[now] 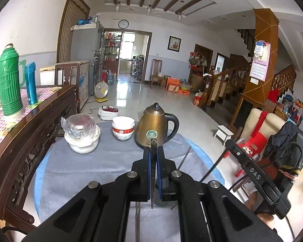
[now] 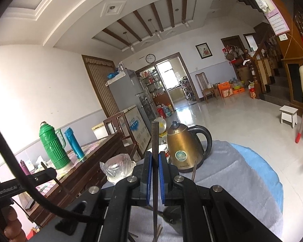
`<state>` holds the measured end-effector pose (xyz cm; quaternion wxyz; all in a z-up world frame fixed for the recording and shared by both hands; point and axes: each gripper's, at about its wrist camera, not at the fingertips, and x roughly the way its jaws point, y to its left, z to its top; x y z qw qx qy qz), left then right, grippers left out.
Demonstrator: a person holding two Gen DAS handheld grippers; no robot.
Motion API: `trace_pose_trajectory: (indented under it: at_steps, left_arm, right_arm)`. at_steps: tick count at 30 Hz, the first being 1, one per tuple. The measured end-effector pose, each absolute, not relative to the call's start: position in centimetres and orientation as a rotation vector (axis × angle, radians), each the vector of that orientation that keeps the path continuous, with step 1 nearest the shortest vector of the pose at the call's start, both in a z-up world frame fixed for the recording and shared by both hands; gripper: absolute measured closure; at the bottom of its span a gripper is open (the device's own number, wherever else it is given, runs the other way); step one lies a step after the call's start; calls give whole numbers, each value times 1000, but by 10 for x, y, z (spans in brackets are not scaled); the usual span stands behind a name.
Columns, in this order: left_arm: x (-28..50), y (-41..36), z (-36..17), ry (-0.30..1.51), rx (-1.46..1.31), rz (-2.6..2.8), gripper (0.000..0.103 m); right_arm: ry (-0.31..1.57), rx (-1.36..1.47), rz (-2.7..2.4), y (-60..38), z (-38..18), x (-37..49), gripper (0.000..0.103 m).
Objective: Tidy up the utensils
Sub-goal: 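Carry both held sticks up and over the grey cup opening, then open both tools to drop the sticks into the grey cup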
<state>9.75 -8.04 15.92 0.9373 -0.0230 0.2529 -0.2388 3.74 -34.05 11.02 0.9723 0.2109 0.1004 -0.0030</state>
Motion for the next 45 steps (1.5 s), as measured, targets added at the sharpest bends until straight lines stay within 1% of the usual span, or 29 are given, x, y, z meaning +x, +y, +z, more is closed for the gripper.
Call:
trace_pose_trajectory:
  at_steps: [12,19,27,39,45]
  left_arm:
    - [111,-122,160,452,-45,-523,98]
    - [116,-143,155,395,-31,-527,98]
    - [124,-161,136,361,-7,-497,98]
    - [132,-177,109,372,31,-481,98]
    - [134,-182,94,410,65,-480,98]
  right_arm:
    - [121,472,-77,-380,103,66,96]
    - [130,488,-115,-390,80,83,96]
    - [151,457,-131,-384,64,96,96]
    - [182,457,-122,-382,47,95,96]
    - [205,454,-113,-381,44,93,96]
